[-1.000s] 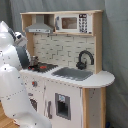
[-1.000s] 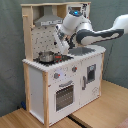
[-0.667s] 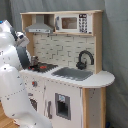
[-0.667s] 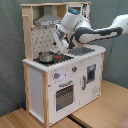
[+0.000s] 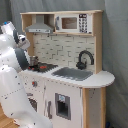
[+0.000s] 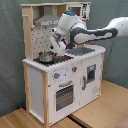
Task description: Play with the kitchen
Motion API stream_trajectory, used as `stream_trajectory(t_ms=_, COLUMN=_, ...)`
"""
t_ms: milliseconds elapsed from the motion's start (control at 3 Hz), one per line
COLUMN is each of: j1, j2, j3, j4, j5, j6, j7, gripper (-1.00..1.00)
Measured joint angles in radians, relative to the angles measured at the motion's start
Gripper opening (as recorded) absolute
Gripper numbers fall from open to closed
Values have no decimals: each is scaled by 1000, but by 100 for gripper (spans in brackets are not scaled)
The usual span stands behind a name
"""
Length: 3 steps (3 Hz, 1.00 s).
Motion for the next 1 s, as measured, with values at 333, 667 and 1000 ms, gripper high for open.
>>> stream_trajectory(t_ms=333, j1=-38, j2=-48, j3=0, j4=55, j5=84, j6=-24, j7=-57, gripper=100)
stream_trajectory(t_ms=667, j1=-69, j2=-80, j3=1, j4=107, j5=139, j6=-60, j7=-97, gripper=100)
stream_trajectory(t_ms=1000, j1=-102, j2=-105, j3=8, j4=163, j5=188, j6=-112, j7=-129, gripper=100)
